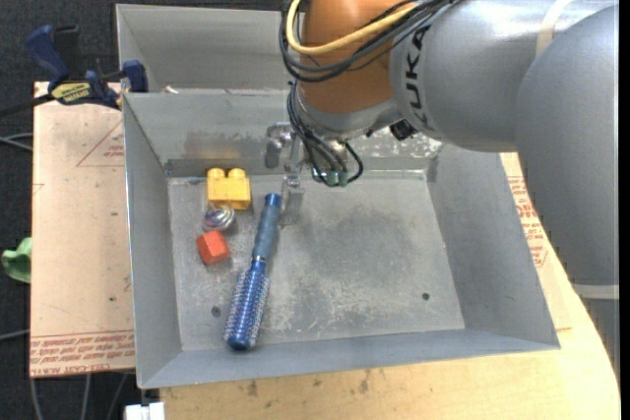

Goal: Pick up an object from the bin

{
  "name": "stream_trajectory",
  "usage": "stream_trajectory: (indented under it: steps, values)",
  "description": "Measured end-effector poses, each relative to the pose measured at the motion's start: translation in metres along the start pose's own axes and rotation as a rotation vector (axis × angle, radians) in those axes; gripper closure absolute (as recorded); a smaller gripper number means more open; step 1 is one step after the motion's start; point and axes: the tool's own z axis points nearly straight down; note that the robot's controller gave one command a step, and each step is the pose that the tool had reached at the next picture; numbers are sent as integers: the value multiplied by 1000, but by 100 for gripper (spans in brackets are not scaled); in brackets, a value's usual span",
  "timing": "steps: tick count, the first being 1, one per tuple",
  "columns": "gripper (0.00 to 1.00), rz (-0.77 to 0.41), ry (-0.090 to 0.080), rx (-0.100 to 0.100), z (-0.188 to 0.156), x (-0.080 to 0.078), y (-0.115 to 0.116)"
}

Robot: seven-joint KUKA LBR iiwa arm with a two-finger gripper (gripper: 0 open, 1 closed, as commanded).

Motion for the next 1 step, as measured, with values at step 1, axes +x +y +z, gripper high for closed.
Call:
stream_trajectory:
  steps: [1]
  values:
    - [0, -417, -4, 0, 110, 37, 5]
